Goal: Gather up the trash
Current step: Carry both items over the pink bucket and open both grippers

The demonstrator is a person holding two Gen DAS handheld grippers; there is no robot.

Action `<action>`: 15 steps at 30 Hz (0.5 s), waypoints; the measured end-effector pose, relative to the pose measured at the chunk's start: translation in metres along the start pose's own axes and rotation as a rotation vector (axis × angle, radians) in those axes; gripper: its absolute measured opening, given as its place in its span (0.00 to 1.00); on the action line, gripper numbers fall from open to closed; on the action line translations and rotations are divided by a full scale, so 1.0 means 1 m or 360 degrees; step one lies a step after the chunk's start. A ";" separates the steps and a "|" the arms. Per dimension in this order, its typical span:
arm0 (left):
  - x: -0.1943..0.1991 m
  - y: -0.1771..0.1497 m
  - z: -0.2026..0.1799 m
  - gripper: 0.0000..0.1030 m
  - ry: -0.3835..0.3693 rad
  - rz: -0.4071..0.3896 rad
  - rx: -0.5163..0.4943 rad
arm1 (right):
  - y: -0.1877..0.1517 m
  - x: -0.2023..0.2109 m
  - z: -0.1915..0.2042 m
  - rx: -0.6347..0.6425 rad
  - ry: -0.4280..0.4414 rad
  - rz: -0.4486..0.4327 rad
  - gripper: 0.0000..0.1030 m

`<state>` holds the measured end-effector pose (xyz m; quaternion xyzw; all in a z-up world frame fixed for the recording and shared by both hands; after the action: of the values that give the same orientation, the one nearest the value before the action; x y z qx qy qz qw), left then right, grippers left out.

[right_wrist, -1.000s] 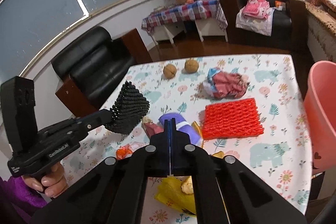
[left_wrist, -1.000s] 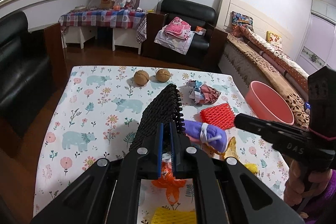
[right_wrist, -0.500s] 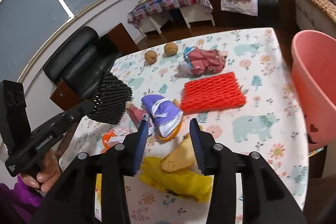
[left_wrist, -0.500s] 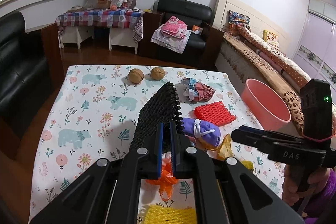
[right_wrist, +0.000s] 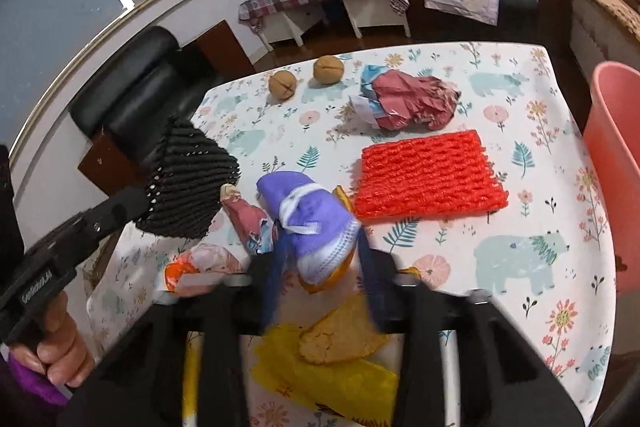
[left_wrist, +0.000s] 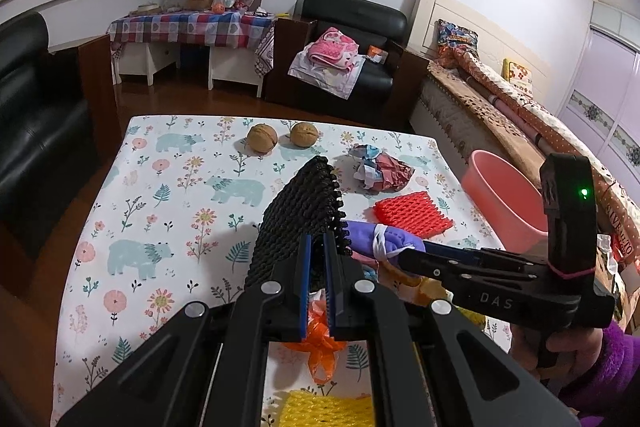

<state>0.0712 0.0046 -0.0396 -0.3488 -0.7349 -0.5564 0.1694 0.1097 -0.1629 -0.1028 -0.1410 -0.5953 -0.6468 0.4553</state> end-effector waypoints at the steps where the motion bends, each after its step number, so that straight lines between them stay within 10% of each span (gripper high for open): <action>1: 0.000 0.000 0.000 0.05 0.0000 0.0000 0.0000 | 0.001 0.001 0.000 0.0007 0.0000 -0.0008 0.26; 15: 0.012 0.019 -0.034 0.05 -0.0044 -0.0078 -0.0091 | 0.020 0.080 -0.020 -0.0108 0.0059 -0.0357 0.24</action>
<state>0.0712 -0.0209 -0.0079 -0.3431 -0.7292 -0.5763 0.1354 0.0882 -0.2124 -0.0373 -0.0771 -0.5765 -0.7160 0.3859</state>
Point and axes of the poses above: each gripper's, at about its wrist camera, not at the fingertips, and x roughly against the way its jaws point, z to its left, y to its top, the point moved 5 cm from there along -x, roughly the way its jaws point, and after that the axes turned 9 degrees about x, right-handed, at the moved point
